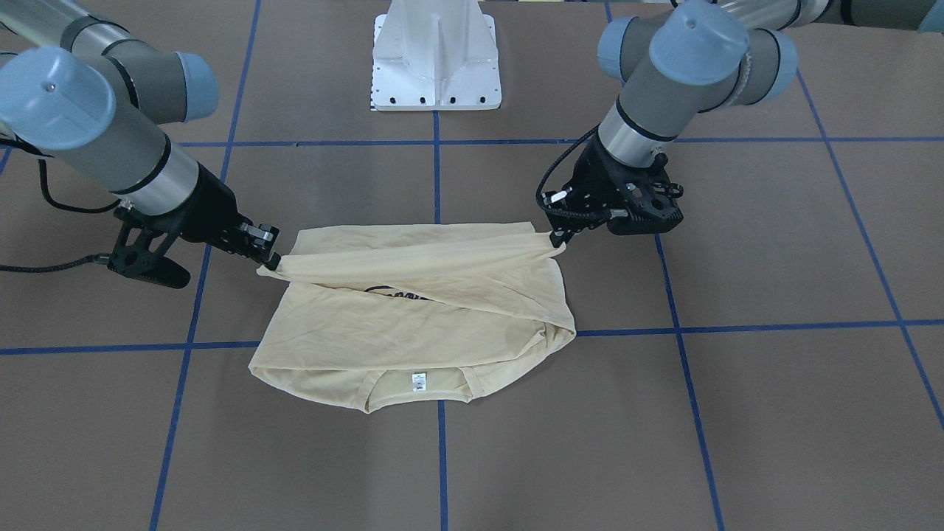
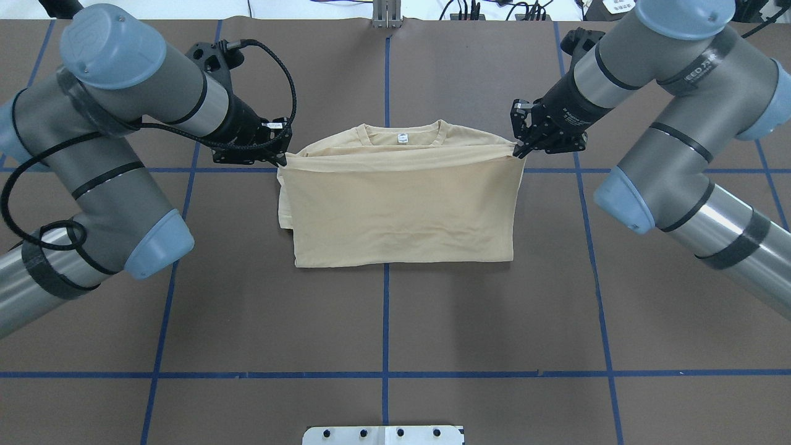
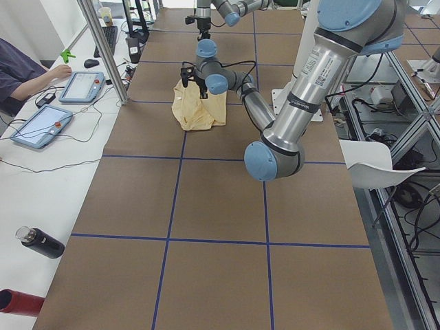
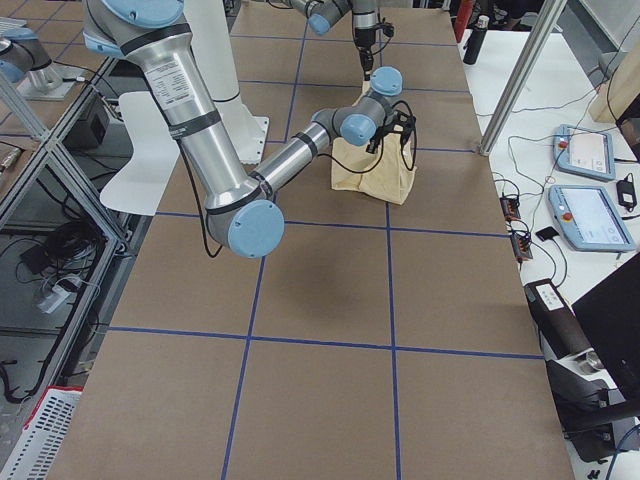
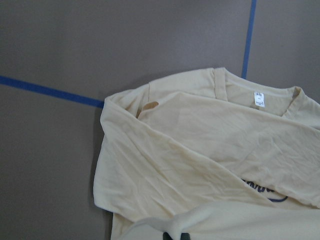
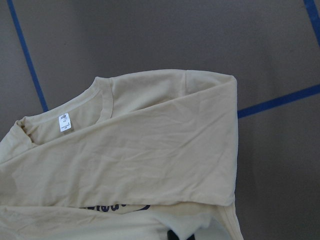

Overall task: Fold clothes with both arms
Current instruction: 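Lift the hem with both grippers and fold it toward the collar, then lay the hem down at the collar and open both grippers, then raise the left gripper away while the right gripper moves to the folded shirt's side edge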

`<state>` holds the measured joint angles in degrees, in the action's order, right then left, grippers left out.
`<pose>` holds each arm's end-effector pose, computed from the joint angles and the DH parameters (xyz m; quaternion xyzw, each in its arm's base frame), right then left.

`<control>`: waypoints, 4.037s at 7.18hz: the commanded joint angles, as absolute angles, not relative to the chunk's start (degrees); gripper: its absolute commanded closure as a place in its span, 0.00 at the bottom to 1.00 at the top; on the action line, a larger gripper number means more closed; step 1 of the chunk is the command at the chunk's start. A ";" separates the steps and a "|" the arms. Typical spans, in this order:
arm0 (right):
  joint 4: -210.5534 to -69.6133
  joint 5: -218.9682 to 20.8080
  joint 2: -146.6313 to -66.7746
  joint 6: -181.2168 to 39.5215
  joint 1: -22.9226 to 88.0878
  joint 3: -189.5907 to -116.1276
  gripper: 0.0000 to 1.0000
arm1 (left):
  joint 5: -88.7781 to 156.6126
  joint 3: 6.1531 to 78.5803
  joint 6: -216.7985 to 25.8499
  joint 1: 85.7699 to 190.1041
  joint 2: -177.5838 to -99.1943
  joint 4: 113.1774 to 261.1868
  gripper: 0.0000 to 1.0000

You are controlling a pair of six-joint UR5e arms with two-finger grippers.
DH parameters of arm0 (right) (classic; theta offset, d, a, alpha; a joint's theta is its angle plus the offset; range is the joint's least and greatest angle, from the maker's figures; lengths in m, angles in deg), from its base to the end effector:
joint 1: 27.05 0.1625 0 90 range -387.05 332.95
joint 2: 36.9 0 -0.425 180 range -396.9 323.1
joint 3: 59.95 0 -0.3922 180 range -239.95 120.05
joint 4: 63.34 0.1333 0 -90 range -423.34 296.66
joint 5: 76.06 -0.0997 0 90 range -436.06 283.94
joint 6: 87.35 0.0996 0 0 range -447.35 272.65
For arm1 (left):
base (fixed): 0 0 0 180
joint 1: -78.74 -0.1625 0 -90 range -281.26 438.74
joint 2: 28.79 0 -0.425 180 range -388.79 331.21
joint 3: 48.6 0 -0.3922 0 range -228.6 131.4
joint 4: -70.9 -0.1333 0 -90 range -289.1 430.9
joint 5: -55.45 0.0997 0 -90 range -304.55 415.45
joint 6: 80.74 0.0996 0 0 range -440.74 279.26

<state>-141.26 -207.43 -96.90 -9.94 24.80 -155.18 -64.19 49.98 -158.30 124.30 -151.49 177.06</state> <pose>-0.3518 -0.5571 0.2817 -0.0736 -0.4901 0.1544 0.8547 0.3958 -0.5236 0.2240 0.0290 0.5151 -0.1238 0.8477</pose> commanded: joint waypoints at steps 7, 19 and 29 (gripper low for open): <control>-133.97 -203.68 -85.85 -11.50 24.54 -131.62 1.00 | -62.59 23.49 -158.61 125.50 -160.97 194.64 1.00; -130.66 -203.24 -86.11 -11.50 24.10 -129.65 0.01 | -59.95 21.25 -158.35 125.32 -161.69 197.73 0.01; -129.52 -197.53 -106.77 -6.84 9.88 -155.23 0.02 | -59.95 37.00 -158.53 126.64 -159.40 183.84 0.01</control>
<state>-129.31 -199.41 -106.47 -6.99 12.61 -155.22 -59.97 36.51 -158.52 126.72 -159.73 184.32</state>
